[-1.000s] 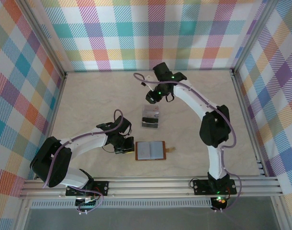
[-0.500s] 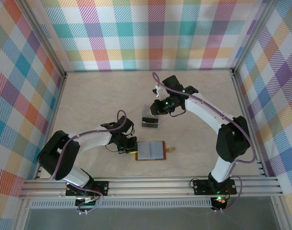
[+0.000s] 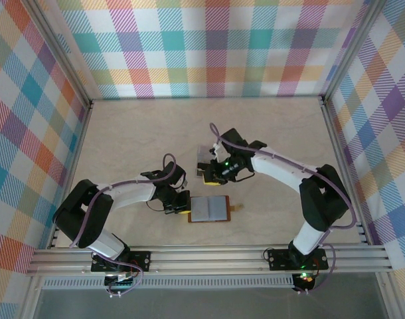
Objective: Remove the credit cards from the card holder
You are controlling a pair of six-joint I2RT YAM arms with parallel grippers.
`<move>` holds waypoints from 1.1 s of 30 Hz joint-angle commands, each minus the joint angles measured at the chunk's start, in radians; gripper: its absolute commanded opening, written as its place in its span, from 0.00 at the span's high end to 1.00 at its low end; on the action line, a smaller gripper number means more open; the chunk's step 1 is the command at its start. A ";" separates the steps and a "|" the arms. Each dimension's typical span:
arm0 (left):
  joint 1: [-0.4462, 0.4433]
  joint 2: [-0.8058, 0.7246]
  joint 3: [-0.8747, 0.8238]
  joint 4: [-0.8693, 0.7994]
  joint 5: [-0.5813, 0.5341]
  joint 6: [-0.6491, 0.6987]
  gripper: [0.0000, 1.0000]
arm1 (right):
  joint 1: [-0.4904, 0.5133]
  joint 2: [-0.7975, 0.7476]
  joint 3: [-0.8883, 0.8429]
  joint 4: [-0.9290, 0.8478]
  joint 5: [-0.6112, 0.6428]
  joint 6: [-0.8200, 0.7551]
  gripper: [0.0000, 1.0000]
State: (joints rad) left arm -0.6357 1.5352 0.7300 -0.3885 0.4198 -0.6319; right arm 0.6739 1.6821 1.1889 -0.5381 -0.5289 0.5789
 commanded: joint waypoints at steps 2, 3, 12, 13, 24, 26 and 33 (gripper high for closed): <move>0.011 0.018 -0.026 0.005 0.011 0.007 0.98 | 0.053 0.007 -0.032 0.053 -0.007 0.102 0.83; 0.011 0.017 -0.027 0.004 0.011 0.006 0.98 | 0.064 0.014 -0.036 0.055 -0.002 0.114 0.83; 0.011 0.009 -0.042 0.003 0.007 0.007 0.98 | 0.160 0.094 -0.046 0.110 0.022 0.207 0.84; 0.011 0.009 -0.043 0.002 0.007 0.006 0.98 | 0.166 0.103 -0.046 0.112 0.027 0.212 0.84; 0.011 -0.012 -0.054 -0.008 -0.001 0.005 0.98 | 0.215 0.193 -0.037 0.114 0.069 0.246 0.84; 0.013 -0.014 -0.057 -0.008 -0.003 0.003 0.98 | 0.218 0.208 -0.041 0.116 0.073 0.250 0.83; 0.012 -0.020 -0.057 -0.014 -0.004 0.003 0.98 | 0.229 0.244 -0.052 0.098 0.113 0.255 0.82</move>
State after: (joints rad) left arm -0.6319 1.5272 0.7017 -0.3561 0.4343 -0.6323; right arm 0.8856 1.8942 1.1507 -0.4271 -0.4618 0.8181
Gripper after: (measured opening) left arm 0.050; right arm 0.176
